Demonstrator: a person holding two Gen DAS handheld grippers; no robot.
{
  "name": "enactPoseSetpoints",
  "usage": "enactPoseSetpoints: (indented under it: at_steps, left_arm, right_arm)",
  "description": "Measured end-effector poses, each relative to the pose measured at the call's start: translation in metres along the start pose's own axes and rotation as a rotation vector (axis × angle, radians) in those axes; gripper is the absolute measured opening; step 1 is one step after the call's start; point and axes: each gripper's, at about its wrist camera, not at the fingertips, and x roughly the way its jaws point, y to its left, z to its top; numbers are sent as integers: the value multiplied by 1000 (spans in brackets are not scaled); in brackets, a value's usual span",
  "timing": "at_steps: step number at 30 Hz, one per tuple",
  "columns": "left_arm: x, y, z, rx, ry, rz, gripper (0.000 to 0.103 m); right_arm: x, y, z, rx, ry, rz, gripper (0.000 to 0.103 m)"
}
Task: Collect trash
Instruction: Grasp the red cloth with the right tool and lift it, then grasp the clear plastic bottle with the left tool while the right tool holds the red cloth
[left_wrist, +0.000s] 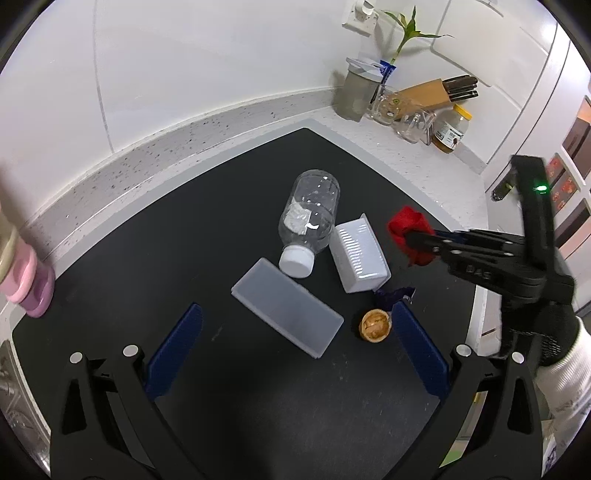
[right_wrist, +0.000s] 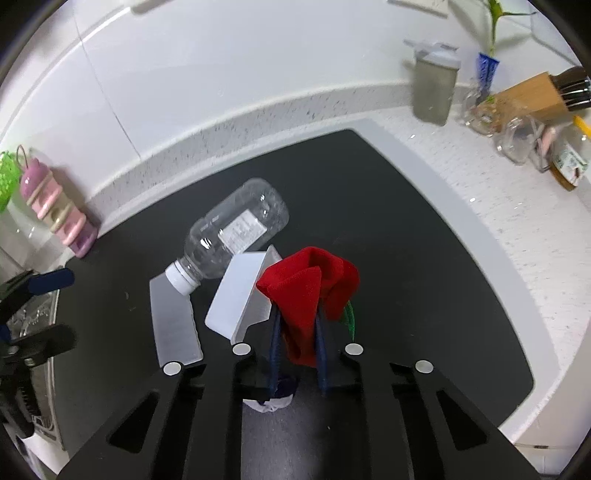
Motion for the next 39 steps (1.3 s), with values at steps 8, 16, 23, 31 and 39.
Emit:
enactPoseSetpoints:
  at_steps: [8, 16, 23, 31, 39]
  left_arm:
    - [28, -3, 33, 35, 4, -3, 100]
    - [79, -5, 74, 71, 46, 14, 100]
    - [118, -13, 89, 102, 110, 27, 100]
    - [149, -18, 94, 97, 178, 21, 77]
    - [144, -21, 96, 99, 162, 9, 58]
  right_arm:
    - [-37, 0, 1, 21, -38, -18, 14]
    - [-54, -2, -10, 58, -50, -44, 14]
    - [-62, -10, -20, 94, -54, -67, 14]
    - [-71, -19, -32, 124, -62, -86, 14]
    - [-77, -23, -36, 143, -73, -96, 14]
